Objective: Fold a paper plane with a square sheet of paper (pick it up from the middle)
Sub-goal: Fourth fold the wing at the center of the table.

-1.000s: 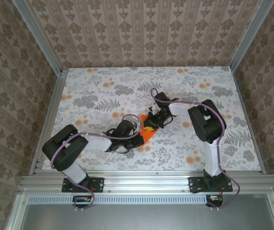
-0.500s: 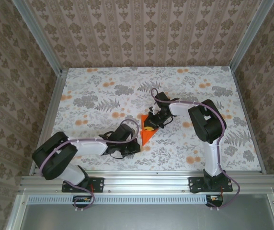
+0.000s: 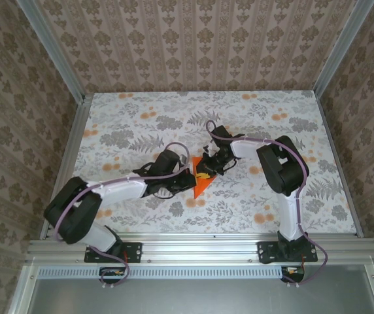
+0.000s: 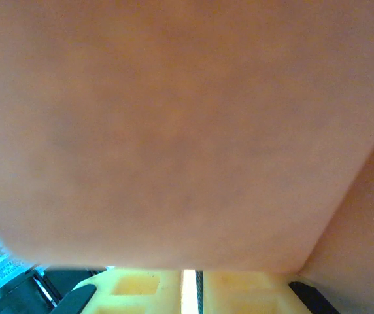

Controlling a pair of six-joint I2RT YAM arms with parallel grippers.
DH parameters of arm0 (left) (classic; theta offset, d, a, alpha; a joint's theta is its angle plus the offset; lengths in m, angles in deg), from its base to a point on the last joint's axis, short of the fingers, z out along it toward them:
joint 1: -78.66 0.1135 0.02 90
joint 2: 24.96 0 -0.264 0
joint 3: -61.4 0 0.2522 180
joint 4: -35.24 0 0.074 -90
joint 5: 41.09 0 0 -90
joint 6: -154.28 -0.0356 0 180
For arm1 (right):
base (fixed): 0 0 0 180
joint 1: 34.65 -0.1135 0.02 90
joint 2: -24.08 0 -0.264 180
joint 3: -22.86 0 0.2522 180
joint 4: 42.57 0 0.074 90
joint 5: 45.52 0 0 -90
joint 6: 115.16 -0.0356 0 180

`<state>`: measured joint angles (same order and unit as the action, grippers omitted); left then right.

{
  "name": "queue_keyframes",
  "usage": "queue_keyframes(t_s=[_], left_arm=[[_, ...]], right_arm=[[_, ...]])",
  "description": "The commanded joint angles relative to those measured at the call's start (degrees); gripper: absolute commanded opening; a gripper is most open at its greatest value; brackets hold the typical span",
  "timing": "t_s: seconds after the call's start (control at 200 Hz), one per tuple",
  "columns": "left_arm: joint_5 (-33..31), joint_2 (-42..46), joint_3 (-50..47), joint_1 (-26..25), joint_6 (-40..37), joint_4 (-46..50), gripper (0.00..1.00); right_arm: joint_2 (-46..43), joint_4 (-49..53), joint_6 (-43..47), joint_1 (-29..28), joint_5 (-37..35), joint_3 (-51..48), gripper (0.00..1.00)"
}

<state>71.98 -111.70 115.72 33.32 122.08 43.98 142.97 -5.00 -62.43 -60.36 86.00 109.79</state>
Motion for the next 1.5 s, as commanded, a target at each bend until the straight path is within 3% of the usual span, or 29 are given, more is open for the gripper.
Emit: queue_keyframes(t_s=[0.0,0.39,0.67,0.915,1.045,1.21,1.495], left_arm=[[2.4,-4.4,1.7,-0.1,-1.0,-4.9,0.02],[0.9,-15.0,5.4,-0.8,-2.4,-4.5,0.0],[-2.7,-14.9,-2.6,-0.8,1.4,-3.3,0.0],[-2.1,-14.6,-4.8,-0.7,1.8,-5.2,0.0],[-1.5,-14.7,-4.6,-0.8,1.4,-5.1,0.0],[-1.0,-15.0,-4.3,-0.7,1.4,-5.0,0.0],[-0.3,-15.2,-3.2,-0.7,0.3,-3.2,0.0]], right_arm=[[2.1,0.6,-0.2,0.6,-5.1,-1.1,0.15],[1.8,0.5,-0.4,0.6,-4.6,-1.1,0.15],[0.8,0.6,0.9,0.9,-3.4,-0.1,0.17],[-9.9,-3.7,0.8,5.0,-2.6,-4.2,0.21],[-13.0,-8.6,-0.6,6.7,-1.7,-8.4,0.15],[-11.5,-12.3,-1.6,4.2,1.9,-9.4,0.09],[-5.2,-12.5,-0.7,1.5,2.6,-7.7,0.08]])
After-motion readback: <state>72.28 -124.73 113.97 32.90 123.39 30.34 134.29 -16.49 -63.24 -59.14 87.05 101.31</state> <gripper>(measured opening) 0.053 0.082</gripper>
